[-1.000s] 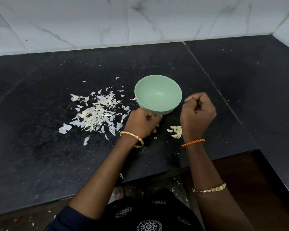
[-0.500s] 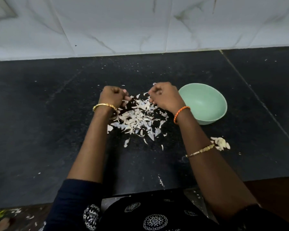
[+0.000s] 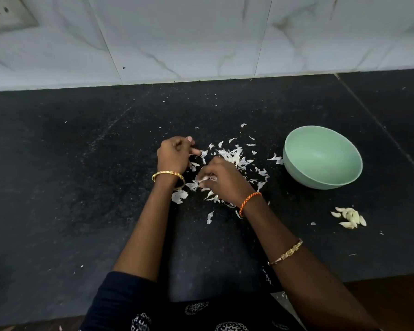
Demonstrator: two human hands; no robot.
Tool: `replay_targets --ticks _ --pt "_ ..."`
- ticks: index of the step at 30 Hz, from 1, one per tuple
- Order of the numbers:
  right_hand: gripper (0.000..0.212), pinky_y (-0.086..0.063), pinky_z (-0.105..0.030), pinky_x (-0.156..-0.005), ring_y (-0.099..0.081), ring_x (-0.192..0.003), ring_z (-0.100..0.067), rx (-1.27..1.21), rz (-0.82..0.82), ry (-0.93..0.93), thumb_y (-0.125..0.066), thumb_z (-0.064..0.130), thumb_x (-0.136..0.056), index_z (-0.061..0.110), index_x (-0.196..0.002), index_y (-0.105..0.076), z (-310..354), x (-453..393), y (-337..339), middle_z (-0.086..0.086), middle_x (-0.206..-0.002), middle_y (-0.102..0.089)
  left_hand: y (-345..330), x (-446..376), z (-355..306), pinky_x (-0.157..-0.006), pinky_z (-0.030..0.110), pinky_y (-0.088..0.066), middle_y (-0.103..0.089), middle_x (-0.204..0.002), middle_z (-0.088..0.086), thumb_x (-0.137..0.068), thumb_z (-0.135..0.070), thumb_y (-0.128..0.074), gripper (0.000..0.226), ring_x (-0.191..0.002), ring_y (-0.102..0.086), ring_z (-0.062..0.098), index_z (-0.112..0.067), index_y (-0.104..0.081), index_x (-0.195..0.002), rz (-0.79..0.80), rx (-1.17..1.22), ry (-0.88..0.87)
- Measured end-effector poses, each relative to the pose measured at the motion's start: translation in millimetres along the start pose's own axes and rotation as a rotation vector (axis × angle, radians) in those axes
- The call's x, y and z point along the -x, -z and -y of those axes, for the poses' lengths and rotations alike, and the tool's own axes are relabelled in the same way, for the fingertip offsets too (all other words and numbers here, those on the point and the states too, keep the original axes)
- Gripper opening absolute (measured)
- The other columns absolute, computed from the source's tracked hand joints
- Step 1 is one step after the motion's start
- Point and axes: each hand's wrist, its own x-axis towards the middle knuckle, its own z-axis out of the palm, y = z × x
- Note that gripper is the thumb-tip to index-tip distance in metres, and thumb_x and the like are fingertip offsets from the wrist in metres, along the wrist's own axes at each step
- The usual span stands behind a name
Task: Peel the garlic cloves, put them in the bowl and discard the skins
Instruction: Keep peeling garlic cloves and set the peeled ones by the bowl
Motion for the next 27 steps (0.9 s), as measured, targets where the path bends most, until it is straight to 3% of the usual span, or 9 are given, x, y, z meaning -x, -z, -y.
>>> replay_targets --ticks 2,6,11,14,18,22,25,27 --pt "0.014 -0.044 -0.028 -0.079 -0.054 -0.087 -0.015 -0.013 -0.061 -0.016 -0.074 0.014 -0.081 0.013 -0.096 -0.074 0.7 -1.3 0.6 -0.002 -0.096 -0.053 1.4 -2.2 2.5 -0.045 0.016 -0.041 -0.069 -0.068 -0.006 -0.098 -0.022 -0.051 0.023 -0.035 -0.046 -0.001 -0.012 -0.065 -0.082 0.003 -0.023 -0.026" --pt "0.019 -0.047 -0.021 -0.07 -0.056 -0.08 -0.009 -0.03 -0.084 -0.062 -0.068 0.003 -0.085 0.012 -0.101 -0.073 -0.5 -5.6 4.5 -0.001 -0.094 -0.057 0.3 -4.1 6.1 -0.05 0.022 -0.042 -0.07 -0.071 -0.005 -0.097 -0.023 -0.053 0.022 -0.037 -0.046 -0.004 -0.015 -0.066 -0.081 0.033 -0.029 -0.044" --pt "0.024 -0.053 -0.011 -0.07 -0.062 -0.076 -0.002 -0.18 -0.248 -0.147 -0.057 -0.008 -0.088 0.006 -0.102 -0.071 -10.2 -5.7 16.7 -0.006 -0.091 -0.069 0.1 -6.2 7.0 -0.044 0.014 -0.041 -0.072 -0.076 -0.002 -0.094 -0.018 -0.059 0.013 -0.037 -0.049 -0.001 -0.011 -0.067 -0.086 0.093 0.01 -0.027" --pt "0.021 -0.057 -0.017 -0.073 -0.066 -0.078 -0.004 -0.286 -0.343 -0.213 -0.056 -0.009 -0.089 0.005 -0.099 -0.069 -15.2 -6.1 26.2 -0.008 -0.092 -0.069 0.2 -7.1 8.8 -0.044 0.015 -0.043 -0.071 -0.071 -0.003 -0.089 -0.018 -0.066 0.011 -0.038 -0.049 0.001 -0.012 -0.068 -0.08 0.079 0.043 -0.041" --pt "0.019 -0.058 -0.025 -0.072 -0.068 -0.081 -0.012 -0.329 -0.5 -0.292 -0.067 0.004 -0.086 0.009 -0.104 -0.067 -21.5 -3.6 36.8 -0.008 -0.1 -0.068 -3.2 -4.6 16.5 -0.054 0.021 -0.047 -0.067 -0.057 -0.002 -0.091 -0.032 -0.062 0.035 -0.05 -0.055 0.008 -0.009 -0.066 -0.065 -0.044 0.01 -0.083" --pt "0.008 -0.038 -0.019 -0.078 -0.055 -0.099 -0.018 0.036 -0.492 -0.198 -0.066 0.007 -0.087 0.007 -0.094 -0.071 -15.0 -0.1 33.7 -0.006 -0.101 -0.068 -10.3 1.1 21.1 -0.058 0.007 -0.042 -0.064 -0.06 -0.006 -0.1 -0.026 -0.047 0.033 -0.056 -0.057 -0.004 -0.008 -0.067 -0.081 -0.127 0.076 -0.113" --pt "0.012 -0.043 -0.012 -0.073 -0.055 -0.087 -0.01 0.055 -0.372 -0.074 -0.063 0.009 -0.09 0.006 -0.097 -0.073 2.6 -2.5 16.0 -0.006 -0.097 -0.068 -13.6 4.1 22.7 -0.054 0.009 -0.04 -0.059 -0.058 -0.005 -0.101 -0.027 -0.045 0.033 -0.051 -0.053 -0.002 -0.008 -0.067 -0.085 -0.199 0.109 -0.127" --pt "0.014 -0.043 -0.017 -0.077 -0.054 -0.094 -0.014 0.157 -0.286 -0.05 -0.062 0.015 -0.091 0.011 -0.097 -0.074 7.2 -7.2 1.9 -0.004 -0.097 -0.067 -14.7 3.4 23.6 -0.05 0.014 -0.038 -0.055 -0.055 -0.004 -0.1 -0.028 -0.045 0.033 -0.046 -0.048 0.002 -0.01 -0.068 -0.084 -0.208 0.104 -0.119"
